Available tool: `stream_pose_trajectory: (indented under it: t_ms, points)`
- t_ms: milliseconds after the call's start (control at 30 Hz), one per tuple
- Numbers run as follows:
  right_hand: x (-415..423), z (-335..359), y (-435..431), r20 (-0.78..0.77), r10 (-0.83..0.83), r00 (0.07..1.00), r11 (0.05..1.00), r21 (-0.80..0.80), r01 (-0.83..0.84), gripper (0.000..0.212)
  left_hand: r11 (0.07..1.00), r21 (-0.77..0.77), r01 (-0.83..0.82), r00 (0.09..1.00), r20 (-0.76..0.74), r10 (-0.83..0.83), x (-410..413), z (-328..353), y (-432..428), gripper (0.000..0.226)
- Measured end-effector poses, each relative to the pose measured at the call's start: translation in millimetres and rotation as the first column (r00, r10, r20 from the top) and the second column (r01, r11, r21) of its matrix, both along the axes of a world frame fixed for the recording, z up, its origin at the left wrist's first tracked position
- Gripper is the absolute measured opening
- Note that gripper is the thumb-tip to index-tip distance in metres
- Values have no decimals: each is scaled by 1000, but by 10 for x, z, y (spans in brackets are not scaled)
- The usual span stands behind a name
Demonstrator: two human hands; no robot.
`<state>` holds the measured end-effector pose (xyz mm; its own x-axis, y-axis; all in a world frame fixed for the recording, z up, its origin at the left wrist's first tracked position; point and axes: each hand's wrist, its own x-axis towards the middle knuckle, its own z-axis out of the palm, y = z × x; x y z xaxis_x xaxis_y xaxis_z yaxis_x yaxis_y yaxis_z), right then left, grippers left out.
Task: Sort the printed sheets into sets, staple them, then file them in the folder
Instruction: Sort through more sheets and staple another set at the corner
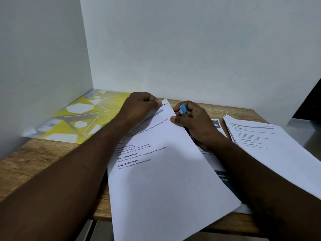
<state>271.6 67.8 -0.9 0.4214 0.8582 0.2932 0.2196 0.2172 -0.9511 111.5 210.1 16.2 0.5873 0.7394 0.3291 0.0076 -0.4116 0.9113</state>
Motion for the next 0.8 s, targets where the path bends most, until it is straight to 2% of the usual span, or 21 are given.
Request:
stream_pose_trajectory:
  t_ms: [133,233,333,467,567,667,733,800]
  points:
    - [-4,-11,13,-20,-10,1000,1000,-2,10,22,1000,7,10,1000,6,-10,-22,-17,35,26]
    - [-19,1,17,-76,-30,997,999,12,31,22,991,106,-77,997,-13,79,-62,-15,53,29]
    - [-17,33,-3,-151,-38,988,998,36,44,22,942,271,-196,975,-49,217,-131,9,49,28]
    - [-18,74,-34,-162,-72,984,995,54,81,22,862,441,-250,942,-94,322,-140,-31,11,27]
    - [-3,113,-63,-171,-121,978,988,70,135,23,787,530,-316,904,-86,420,-215,-7,-12,37]
    - [19,165,-104,-193,-173,966,976,96,195,23,785,396,-476,850,-24,527,-421,38,-35,55]
    - [22,217,-129,-261,-182,948,970,110,217,24,827,185,-531,839,-25,544,-586,12,-92,66]
    - [6,268,-163,-333,-174,927,969,109,222,24,867,-25,-498,865,-84,495,-742,-30,-224,79]
